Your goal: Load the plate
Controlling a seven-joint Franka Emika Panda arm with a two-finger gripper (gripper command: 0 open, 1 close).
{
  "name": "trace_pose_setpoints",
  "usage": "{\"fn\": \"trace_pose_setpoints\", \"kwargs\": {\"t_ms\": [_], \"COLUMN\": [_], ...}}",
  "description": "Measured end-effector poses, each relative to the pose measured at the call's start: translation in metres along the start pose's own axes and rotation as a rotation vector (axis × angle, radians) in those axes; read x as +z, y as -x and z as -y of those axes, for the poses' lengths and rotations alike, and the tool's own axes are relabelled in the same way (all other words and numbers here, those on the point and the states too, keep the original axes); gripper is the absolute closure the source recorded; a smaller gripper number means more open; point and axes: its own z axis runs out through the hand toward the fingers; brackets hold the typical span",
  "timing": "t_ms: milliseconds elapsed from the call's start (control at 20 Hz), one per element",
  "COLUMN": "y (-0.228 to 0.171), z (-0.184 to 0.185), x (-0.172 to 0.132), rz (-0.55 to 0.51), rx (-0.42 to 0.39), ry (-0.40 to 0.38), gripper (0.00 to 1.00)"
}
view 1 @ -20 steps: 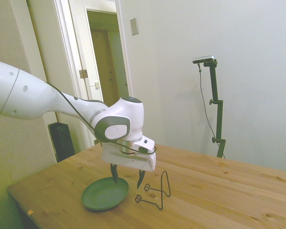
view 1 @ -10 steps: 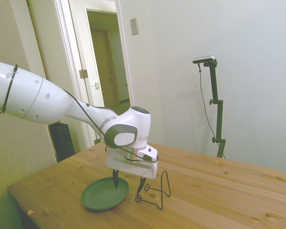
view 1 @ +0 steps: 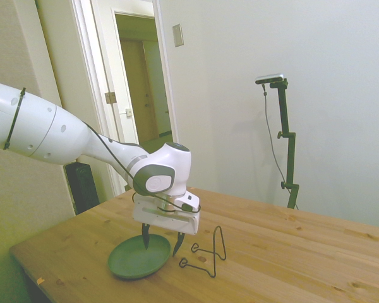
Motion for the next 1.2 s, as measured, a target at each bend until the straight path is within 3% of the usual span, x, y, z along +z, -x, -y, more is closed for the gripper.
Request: {"fn": "trace_pose_setpoints", "kwargs": {"t_ms": [1200], "y": [-0.009], "z": [-0.022], "x": [0.004], "rz": [0.012], "rx": [0.029], "ry": [-0.001], "gripper": [1.0]}}
